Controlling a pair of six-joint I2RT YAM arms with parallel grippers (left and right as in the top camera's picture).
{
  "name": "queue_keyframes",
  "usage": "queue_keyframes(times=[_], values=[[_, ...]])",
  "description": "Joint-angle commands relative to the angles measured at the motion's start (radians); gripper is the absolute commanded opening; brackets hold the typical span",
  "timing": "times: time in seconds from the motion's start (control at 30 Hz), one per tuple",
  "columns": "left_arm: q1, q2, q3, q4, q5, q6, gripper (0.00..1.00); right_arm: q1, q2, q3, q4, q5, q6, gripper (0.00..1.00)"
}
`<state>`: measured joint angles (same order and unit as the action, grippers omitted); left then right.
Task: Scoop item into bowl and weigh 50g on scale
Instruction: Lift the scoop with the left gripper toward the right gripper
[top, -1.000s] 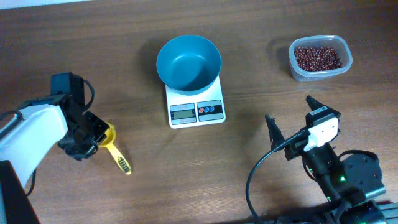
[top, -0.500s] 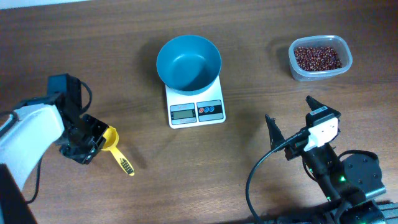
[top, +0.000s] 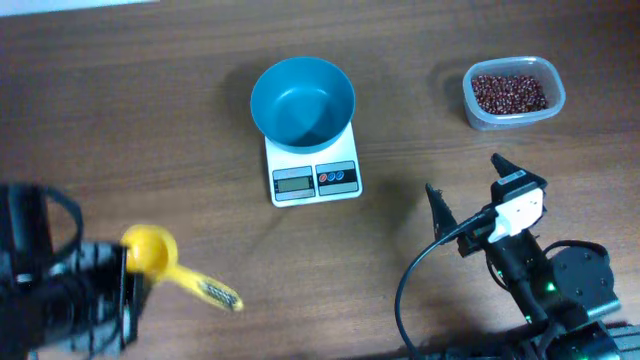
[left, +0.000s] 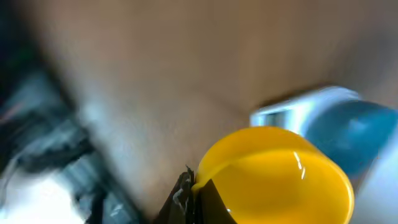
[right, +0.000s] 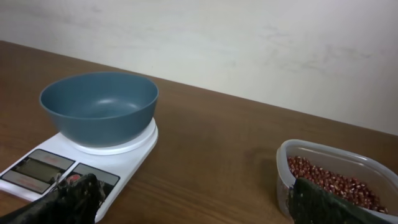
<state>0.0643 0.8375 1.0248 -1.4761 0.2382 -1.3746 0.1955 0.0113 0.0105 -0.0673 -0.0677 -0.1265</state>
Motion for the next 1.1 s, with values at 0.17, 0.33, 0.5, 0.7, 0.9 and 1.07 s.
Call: queue_keyframes(times=[0.17,0.33,0.5,0.7,0.9,1.07], values=[[0.004,-0.044,0.006,-0.104,0.09,-0.238,0.0,0.006,-0.008,-0.005,-0.005,0.001,0.011,0.99],[0.004,-0.042,0.003,-0.096,0.122,-0.317,0.01,0.006,-0.008,-0.005,-0.005,0.001,0.011,0.99],[0.004,-0.003,-0.026,-0.007,0.121,-0.327,0.03,0.007,-0.008,-0.005,0.011,-0.208,0.325,0.99],[0.004,0.173,-0.062,0.096,0.134,-0.325,0.0,0.007,-0.008,-0.005,0.006,-0.86,0.686,0.99],[-0.04,0.352,-0.062,0.129,0.226,-0.246,0.0,0.007,-0.008,-0.005,0.003,-1.146,1.345,0.99],[-0.165,0.392,-0.062,0.196,0.256,-0.244,0.0,0.007,-0.008,-0.005,0.003,-1.058,1.496,0.99]])
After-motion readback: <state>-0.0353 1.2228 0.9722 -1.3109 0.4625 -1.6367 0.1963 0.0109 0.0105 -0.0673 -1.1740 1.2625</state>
